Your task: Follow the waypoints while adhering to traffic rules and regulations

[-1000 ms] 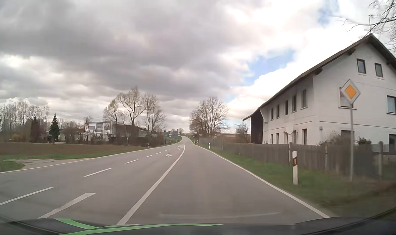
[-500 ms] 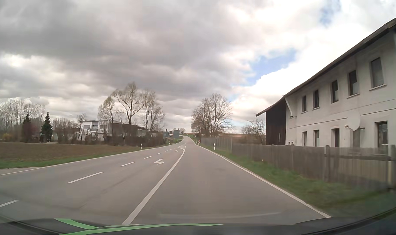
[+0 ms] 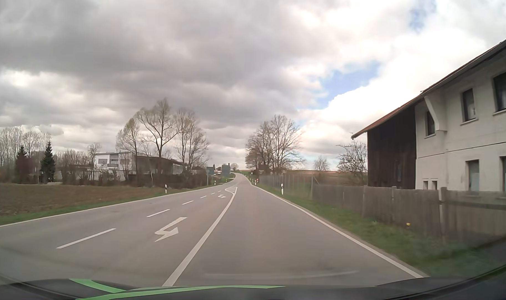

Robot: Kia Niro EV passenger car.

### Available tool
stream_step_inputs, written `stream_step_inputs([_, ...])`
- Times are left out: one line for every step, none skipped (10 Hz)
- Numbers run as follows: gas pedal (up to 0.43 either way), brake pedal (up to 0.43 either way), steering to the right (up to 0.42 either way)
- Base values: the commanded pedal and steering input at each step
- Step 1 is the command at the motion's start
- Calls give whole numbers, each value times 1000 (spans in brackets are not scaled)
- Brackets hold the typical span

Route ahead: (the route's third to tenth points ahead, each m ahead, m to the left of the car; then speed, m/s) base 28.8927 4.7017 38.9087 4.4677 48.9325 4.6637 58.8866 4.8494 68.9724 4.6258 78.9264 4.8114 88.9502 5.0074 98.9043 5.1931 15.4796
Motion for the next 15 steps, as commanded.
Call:
stream_step_inputs([150,0,-1])
stream_step_inputs([150,0,-1])
stream_step_inputs([150,0,-1])
stream_step_inputs([150,0,-1])
stream_step_inputs([150,0,-1])
stream_step_inputs([150,0,-1])
stream_step_inputs([150,0,-2])
stream_step_inputs([150,0,-2])
stream_step_inputs([150,0,-2])
stream_step_inputs([150,0,-2])
stream_step_inputs([150,0,-2])
stream_step_inputs([150,0,-3])
stream_step_inputs([150,0,-4])
stream_step_inputs([150,0,-4])
stream_step_inputs([150,0,-4])
